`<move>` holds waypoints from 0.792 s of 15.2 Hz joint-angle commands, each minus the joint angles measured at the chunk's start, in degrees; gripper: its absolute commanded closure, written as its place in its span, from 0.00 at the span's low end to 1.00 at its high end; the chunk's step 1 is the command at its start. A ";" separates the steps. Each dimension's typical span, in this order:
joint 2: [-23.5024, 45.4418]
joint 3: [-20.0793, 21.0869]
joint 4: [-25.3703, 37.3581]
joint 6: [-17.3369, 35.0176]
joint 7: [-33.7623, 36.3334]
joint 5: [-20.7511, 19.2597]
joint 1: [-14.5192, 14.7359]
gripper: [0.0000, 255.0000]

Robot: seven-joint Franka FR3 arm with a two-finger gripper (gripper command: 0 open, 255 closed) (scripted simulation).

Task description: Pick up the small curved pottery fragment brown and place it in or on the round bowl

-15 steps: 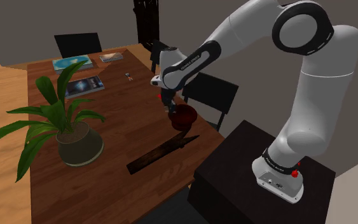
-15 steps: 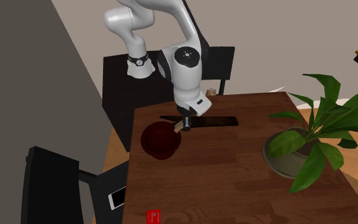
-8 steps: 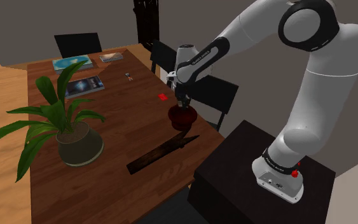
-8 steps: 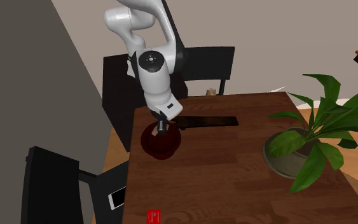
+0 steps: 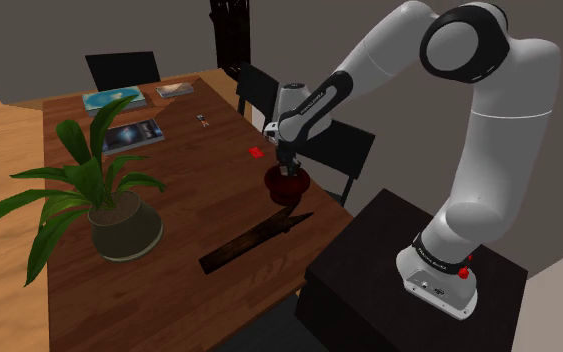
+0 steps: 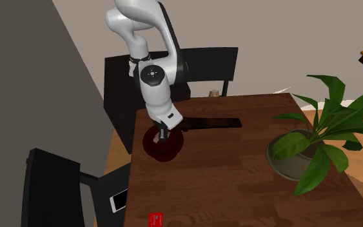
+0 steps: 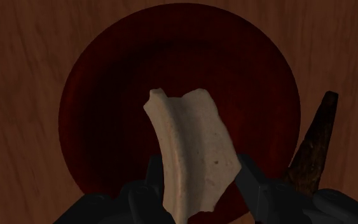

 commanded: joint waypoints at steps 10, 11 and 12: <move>2.25 -0.10 0.14 2.13 0.00 -0.14 0.07 1.00; 2.25 -0.10 0.13 2.13 0.00 -0.14 0.07 1.00; 2.25 -0.10 0.13 2.13 0.00 -0.14 0.07 0.00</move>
